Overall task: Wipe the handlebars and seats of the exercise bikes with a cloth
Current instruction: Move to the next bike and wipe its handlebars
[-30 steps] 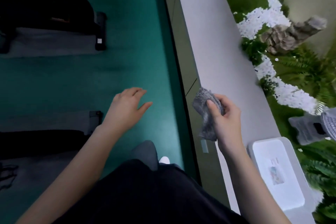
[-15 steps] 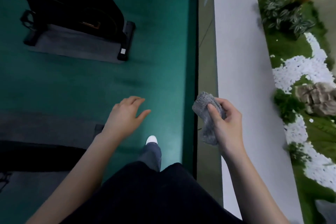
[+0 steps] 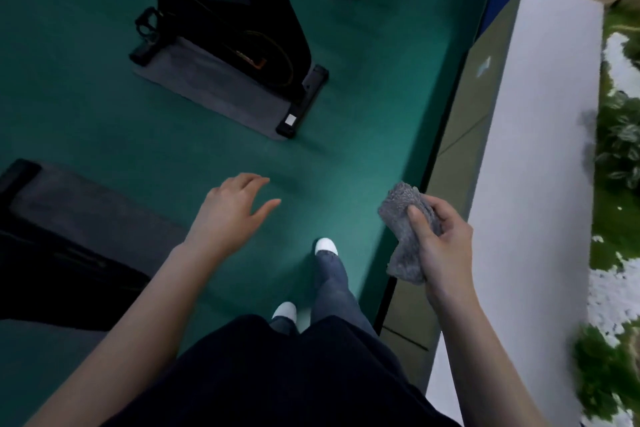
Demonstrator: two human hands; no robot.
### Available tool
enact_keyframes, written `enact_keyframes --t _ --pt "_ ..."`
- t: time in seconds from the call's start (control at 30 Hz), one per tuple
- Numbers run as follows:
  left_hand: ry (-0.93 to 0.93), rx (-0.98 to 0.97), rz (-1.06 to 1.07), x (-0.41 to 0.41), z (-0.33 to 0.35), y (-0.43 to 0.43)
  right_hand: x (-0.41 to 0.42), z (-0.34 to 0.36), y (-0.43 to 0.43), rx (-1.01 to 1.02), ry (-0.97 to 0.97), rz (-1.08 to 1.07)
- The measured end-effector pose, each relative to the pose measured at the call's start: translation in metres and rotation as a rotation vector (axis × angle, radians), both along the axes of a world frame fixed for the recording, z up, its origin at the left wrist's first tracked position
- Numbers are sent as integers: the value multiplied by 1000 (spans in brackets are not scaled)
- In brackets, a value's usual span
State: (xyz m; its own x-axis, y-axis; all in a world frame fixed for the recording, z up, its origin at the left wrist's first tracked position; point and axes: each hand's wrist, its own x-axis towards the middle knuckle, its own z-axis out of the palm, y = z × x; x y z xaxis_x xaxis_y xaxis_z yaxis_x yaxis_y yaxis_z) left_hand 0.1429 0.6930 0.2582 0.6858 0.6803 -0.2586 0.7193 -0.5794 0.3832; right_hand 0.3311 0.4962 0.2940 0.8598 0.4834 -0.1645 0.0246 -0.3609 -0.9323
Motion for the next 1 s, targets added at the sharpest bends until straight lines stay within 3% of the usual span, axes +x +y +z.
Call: enact_keyframes --t 0.43,0.73,1.0 --pt "26 39 382 89 7 106 160 12 217 85 10 373" --pt "47 47 645 67 6 181 143 5 362 82 33 688" --pt "58 72 786 11 3 300 85 8 514 86 10 834"
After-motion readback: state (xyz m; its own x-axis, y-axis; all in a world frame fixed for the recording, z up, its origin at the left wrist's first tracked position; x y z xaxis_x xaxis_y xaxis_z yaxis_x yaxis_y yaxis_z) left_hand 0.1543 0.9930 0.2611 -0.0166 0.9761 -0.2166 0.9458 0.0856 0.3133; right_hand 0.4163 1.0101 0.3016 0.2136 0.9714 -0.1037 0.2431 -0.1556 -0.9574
